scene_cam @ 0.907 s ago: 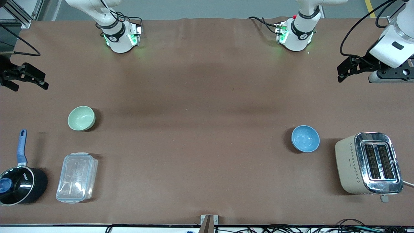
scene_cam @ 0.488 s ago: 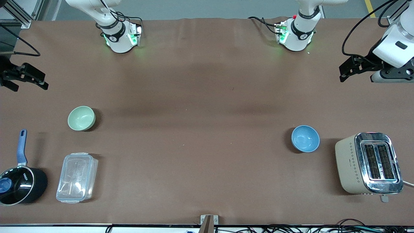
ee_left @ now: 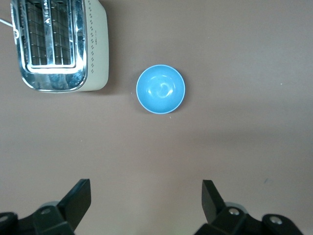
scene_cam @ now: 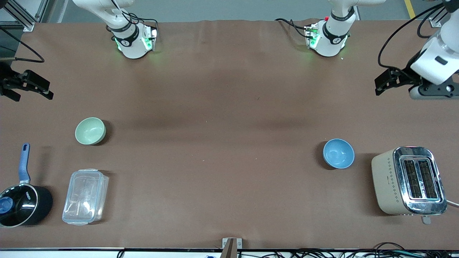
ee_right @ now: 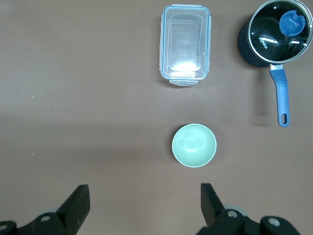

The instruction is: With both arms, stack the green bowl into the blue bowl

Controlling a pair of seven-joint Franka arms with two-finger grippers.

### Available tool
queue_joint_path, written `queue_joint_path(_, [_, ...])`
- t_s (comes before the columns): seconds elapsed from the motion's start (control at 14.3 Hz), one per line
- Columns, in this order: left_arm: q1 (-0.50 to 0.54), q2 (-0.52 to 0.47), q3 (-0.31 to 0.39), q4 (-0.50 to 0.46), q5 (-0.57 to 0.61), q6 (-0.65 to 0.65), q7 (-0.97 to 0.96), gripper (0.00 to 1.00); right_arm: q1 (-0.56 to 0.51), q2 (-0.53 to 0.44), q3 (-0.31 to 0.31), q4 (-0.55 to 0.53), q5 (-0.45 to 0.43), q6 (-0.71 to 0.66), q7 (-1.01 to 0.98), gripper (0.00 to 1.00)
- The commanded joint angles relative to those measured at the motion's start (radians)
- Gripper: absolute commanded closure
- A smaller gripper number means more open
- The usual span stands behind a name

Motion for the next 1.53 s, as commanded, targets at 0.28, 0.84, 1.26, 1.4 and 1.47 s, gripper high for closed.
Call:
queue_joint_path(0.28, [0.035, 0.218, 0.003, -0.093, 0.013, 0.321, -0.001, 0.0, -0.014, -0.008, 0.01, -0.013, -0.009, 0.007, -0.01, 0.0])
queue_joint_path(0.84, [0.099, 0.436, -0.001, -0.205, 0.114, 0.733, 0.001, 0.0, -0.017, -0.008, 0.01, -0.013, -0.007, 0.006, -0.01, 0.0])
queue_joint_path(1.26, [0.108, 0.505, -0.005, -0.255, 0.116, 0.764, -0.001, 0.03, -0.023, -0.006, 0.007, -0.013, -0.004, 0.007, -0.01, 0.0])
queue_joint_path(1.4, [0.108, 0.533, -0.005, -0.255, 0.116, 0.764, 0.016, 0.18, -0.021, -0.006, 0.007, -0.013, -0.002, 0.001, -0.01, 0.0])
queue_joint_path(1.47, [0.108, 0.541, -0.005, -0.253, 0.117, 0.764, 0.017, 0.25, -0.018, -0.006, 0.007, -0.013, -0.002, 0.001, -0.006, 0.0])
